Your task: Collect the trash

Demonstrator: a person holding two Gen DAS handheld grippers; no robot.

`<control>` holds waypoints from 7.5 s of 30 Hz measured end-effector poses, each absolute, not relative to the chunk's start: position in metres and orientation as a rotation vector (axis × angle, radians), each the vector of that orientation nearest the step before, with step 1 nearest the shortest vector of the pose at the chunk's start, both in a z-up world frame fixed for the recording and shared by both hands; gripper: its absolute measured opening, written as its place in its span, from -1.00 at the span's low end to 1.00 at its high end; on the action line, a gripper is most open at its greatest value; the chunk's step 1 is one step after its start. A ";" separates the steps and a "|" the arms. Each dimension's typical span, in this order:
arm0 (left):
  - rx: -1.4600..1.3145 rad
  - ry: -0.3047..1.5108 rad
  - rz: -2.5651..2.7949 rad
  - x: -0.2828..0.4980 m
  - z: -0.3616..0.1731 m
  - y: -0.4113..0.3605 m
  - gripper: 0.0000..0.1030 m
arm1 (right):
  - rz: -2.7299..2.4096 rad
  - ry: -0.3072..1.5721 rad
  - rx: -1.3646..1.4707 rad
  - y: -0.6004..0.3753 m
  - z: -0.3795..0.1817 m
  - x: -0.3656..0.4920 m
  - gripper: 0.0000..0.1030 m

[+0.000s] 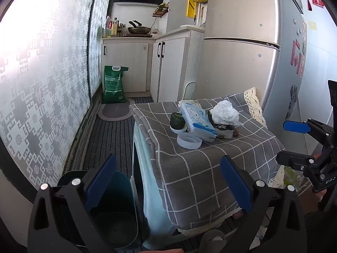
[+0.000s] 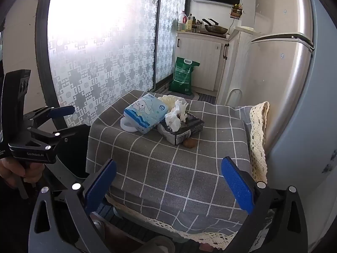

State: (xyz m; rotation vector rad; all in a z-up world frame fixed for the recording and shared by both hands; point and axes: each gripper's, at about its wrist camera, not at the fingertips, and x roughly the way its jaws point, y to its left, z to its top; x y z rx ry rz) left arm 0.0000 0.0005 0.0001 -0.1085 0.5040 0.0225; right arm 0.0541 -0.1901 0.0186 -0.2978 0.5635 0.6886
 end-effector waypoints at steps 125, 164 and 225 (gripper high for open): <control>-0.090 0.523 -0.102 0.021 0.011 -0.019 0.43 | 0.755 0.562 -0.261 -0.190 0.026 0.063 0.50; -0.307 0.651 -0.194 0.089 0.003 0.007 -0.80 | 0.759 0.634 -0.211 -0.159 0.017 0.123 -0.25; -0.255 0.918 0.116 -0.016 -0.116 0.184 -0.40 | 0.957 0.934 -0.565 0.111 -0.053 0.063 -0.77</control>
